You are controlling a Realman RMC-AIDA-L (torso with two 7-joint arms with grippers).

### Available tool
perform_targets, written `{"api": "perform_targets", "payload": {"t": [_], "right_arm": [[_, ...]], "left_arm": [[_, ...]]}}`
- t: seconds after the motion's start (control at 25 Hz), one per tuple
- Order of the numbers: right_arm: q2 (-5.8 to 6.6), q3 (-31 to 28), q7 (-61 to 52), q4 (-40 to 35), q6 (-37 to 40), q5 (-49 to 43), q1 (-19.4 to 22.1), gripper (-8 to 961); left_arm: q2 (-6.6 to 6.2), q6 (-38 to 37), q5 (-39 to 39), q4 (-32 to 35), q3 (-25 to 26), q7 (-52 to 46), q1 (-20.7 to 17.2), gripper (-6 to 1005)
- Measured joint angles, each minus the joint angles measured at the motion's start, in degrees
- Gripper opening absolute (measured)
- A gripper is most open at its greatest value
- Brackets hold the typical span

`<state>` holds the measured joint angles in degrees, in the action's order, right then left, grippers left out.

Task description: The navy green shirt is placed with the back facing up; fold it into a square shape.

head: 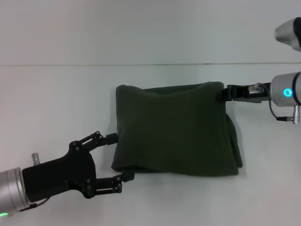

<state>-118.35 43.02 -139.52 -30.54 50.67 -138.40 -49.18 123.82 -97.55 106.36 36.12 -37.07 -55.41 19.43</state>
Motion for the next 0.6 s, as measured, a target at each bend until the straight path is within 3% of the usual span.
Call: {"api": "perform_targets", "payload": {"t": [0.24, 0.4, 0.6], "right_arm": [[0.6, -0.05, 12.88, -5.58, 9.4, 16.8, 8.33, 338], [0.39, -0.12, 31.39, -9.65, 18.16, 28.4, 17.32, 478], [0.03, -1.44, 55.48, -10.93, 28.07, 33.06, 26.34, 733]], "left_arm": [[-0.7, -0.08, -0.12, -0.88, 3.27, -8.17, 1.2, 951], [-1.65, 0.7, 0.22, -1.75, 4.37, -15.8, 2.33, 951], [-2.71, 1.47, 0.46, -2.16, 5.82, -26.07, 3.2, 951]]}}
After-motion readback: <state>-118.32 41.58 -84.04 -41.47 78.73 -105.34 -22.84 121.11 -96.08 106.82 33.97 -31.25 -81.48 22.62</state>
